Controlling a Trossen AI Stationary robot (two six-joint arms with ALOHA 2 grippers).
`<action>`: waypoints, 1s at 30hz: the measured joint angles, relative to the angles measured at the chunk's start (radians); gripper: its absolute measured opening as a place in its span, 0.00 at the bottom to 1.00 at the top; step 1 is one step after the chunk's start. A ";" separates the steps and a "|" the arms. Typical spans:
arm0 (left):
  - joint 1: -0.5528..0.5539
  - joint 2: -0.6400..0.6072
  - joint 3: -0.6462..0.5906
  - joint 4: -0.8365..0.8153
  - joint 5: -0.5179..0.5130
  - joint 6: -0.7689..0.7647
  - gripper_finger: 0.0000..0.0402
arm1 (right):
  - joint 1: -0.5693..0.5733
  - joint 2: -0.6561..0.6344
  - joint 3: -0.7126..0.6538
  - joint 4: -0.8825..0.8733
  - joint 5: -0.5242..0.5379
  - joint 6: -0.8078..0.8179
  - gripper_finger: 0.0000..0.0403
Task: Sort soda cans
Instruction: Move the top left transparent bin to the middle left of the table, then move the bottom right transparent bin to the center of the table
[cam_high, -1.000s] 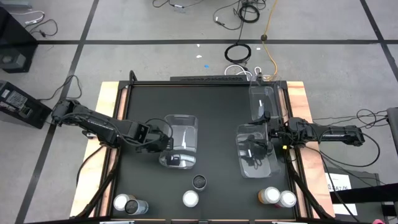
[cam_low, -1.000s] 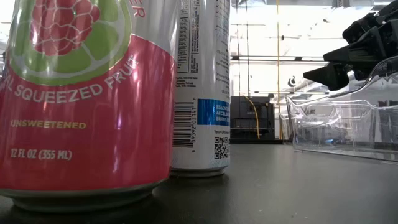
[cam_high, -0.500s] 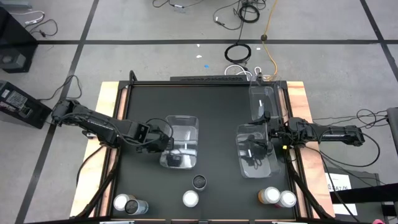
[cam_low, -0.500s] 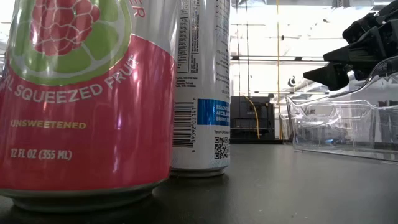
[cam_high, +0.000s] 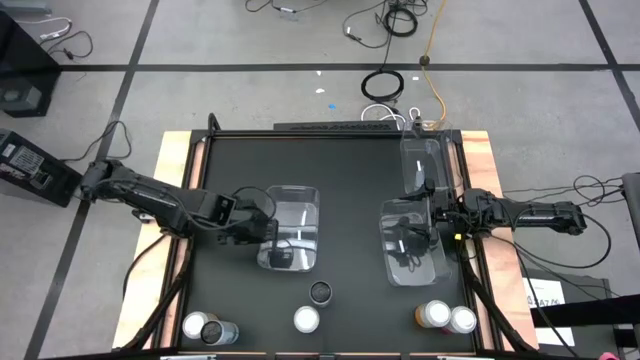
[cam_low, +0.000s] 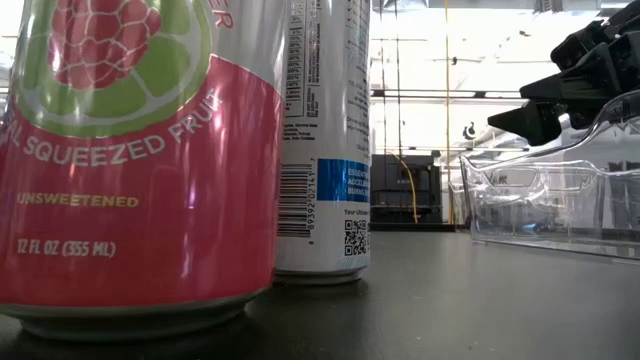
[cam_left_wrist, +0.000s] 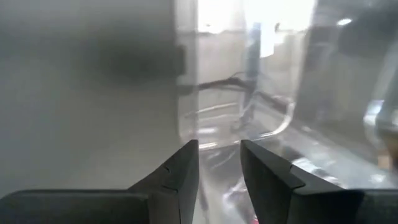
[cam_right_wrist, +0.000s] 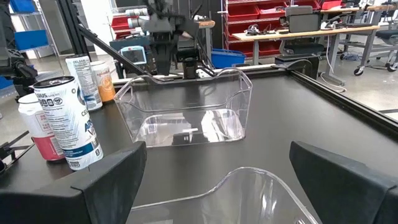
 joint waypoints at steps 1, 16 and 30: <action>0.000 -0.013 0.009 -0.007 -0.023 0.008 0.32 | 0.000 0.000 0.000 0.000 0.000 0.000 0.97; -0.045 -0.127 0.095 0.009 -0.254 0.451 0.32 | 0.000 0.000 0.000 0.000 0.000 0.000 0.97; -0.108 -0.145 0.096 0.023 -0.219 0.652 0.32 | 0.000 0.000 0.000 0.002 0.000 0.000 0.97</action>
